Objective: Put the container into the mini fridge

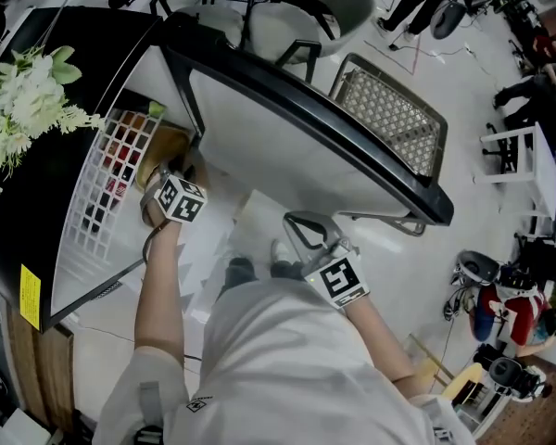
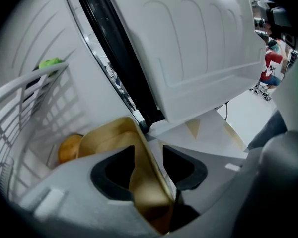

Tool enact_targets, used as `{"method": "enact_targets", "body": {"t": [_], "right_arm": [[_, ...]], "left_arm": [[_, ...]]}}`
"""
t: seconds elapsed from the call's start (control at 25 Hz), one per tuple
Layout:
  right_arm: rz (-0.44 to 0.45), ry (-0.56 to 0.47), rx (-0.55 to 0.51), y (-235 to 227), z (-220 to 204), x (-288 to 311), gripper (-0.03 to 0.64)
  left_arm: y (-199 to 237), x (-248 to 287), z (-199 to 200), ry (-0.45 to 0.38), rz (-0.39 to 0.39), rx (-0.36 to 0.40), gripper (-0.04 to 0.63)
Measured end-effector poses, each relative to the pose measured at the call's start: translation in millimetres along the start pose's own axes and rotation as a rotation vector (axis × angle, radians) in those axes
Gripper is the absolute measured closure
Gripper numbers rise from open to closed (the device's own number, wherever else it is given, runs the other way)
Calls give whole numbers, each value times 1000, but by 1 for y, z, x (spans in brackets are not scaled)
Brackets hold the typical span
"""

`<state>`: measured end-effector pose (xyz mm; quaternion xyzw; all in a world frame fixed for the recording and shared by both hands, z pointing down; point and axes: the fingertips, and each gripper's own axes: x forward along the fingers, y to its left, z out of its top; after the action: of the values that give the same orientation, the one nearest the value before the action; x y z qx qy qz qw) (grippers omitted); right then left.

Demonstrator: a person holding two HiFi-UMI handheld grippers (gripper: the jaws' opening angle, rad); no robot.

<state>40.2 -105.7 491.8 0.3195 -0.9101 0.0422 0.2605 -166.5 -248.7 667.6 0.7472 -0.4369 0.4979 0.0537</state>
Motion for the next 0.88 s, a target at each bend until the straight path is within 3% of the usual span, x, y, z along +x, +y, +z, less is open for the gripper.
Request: {"method": "enact_targets", "body": {"t": [0.44,0.76,0.88], "right_arm": [[20,-15,-14,1,2,-3,613],[59,-43,-35,5,10,0,614],[91,-64,-46,10,13,4,614]], "left_arm": [[4,-23,6,-43,28,-57,344],[-6,-67,12,-107,46,-116,346],[-9,-85,9,-119,65,-143,399]]}}
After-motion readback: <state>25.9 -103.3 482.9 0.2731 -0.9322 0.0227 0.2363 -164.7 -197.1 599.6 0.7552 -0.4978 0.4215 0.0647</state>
